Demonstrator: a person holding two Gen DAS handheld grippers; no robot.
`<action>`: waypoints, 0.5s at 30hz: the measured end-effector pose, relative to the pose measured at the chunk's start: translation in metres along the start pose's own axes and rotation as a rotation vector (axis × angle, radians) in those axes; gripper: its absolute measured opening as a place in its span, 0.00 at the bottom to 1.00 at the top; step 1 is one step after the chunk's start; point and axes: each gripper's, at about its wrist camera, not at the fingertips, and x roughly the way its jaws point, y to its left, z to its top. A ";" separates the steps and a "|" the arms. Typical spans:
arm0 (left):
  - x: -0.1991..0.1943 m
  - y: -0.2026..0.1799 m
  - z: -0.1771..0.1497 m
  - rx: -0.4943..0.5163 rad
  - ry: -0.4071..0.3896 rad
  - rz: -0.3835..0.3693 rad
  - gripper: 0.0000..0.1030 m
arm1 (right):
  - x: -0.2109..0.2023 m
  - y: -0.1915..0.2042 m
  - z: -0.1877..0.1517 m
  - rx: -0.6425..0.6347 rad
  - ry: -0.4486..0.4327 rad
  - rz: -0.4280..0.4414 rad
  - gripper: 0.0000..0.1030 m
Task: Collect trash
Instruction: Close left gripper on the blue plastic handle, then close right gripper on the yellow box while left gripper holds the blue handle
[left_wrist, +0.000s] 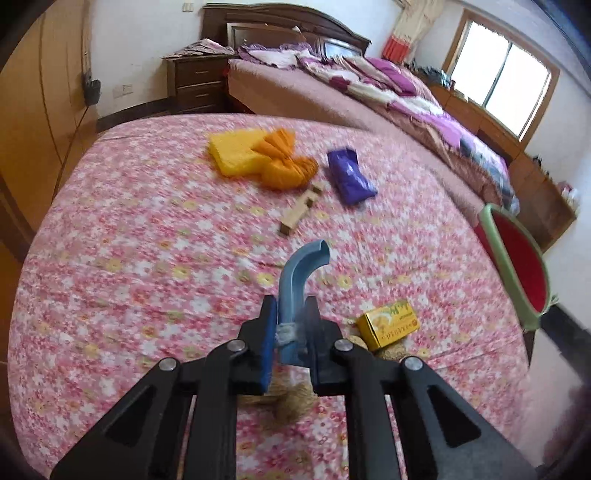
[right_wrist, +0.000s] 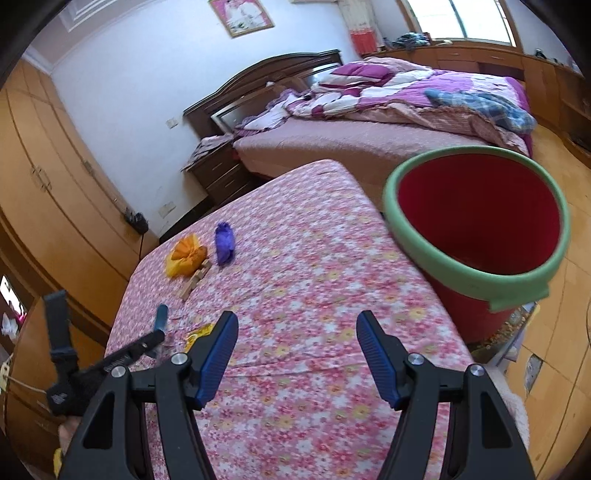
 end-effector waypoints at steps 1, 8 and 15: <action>-0.006 0.005 0.002 -0.013 -0.013 -0.001 0.14 | 0.003 0.004 0.000 -0.007 0.007 0.005 0.67; -0.024 0.039 0.011 -0.084 -0.063 0.057 0.14 | 0.032 0.034 -0.007 -0.057 0.074 0.040 0.67; -0.025 0.067 0.003 -0.131 -0.054 0.092 0.14 | 0.074 0.068 -0.020 -0.132 0.159 0.071 0.67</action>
